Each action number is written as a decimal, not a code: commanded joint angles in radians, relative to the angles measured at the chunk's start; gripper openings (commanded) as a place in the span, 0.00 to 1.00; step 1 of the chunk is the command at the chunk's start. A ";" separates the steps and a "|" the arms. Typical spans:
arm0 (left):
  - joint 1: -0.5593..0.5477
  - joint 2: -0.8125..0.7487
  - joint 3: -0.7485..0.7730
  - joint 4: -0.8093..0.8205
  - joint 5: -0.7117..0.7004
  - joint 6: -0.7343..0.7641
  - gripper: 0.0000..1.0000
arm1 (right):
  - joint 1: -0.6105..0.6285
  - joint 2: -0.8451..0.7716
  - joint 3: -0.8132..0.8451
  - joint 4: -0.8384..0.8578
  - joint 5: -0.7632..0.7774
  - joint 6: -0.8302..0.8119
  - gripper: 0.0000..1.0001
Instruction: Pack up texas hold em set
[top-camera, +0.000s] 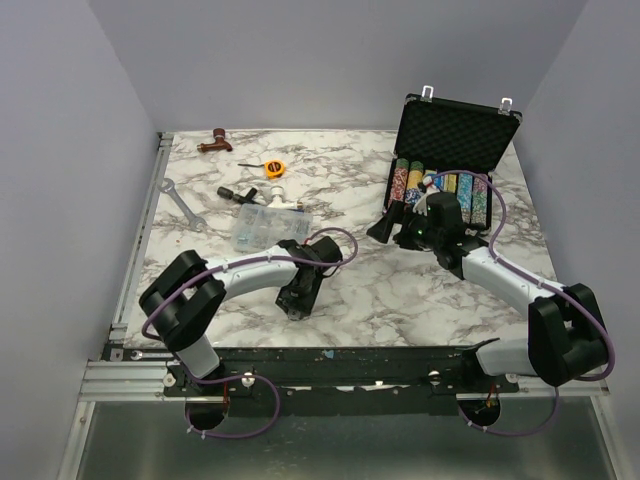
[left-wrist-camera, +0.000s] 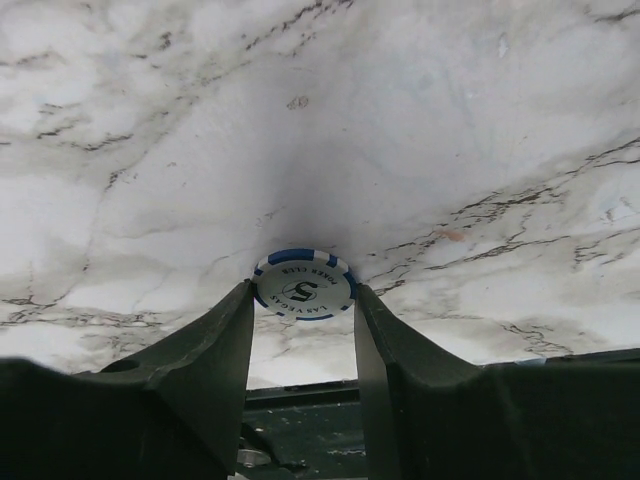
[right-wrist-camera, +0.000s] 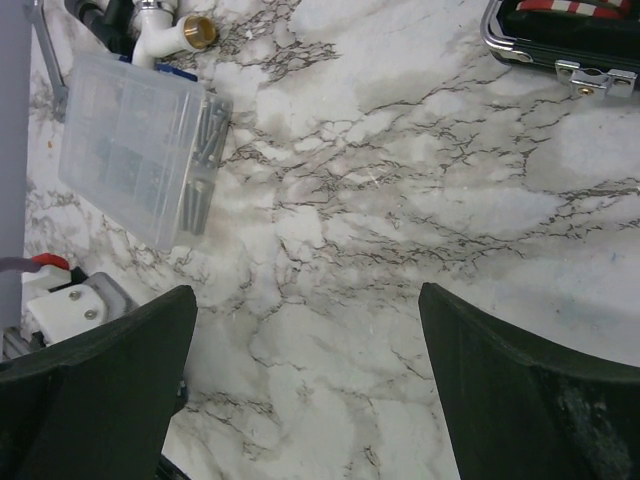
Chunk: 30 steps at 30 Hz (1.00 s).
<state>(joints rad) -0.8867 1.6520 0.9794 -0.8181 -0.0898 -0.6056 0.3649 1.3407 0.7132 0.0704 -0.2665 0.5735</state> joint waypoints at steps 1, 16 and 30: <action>-0.003 -0.063 0.060 -0.001 -0.071 0.043 0.25 | -0.001 0.003 -0.014 -0.042 0.074 0.010 0.95; 0.040 -0.144 0.320 0.104 -0.057 0.436 0.14 | -0.035 0.020 -0.003 -0.037 -0.105 0.103 0.94; 0.090 -0.173 0.349 0.112 -0.069 0.589 0.01 | -0.066 0.224 0.189 0.002 -0.530 0.127 0.90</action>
<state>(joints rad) -0.8036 1.5162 1.3514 -0.7238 -0.1429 -0.0692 0.2974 1.4979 0.8387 0.0368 -0.6239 0.6739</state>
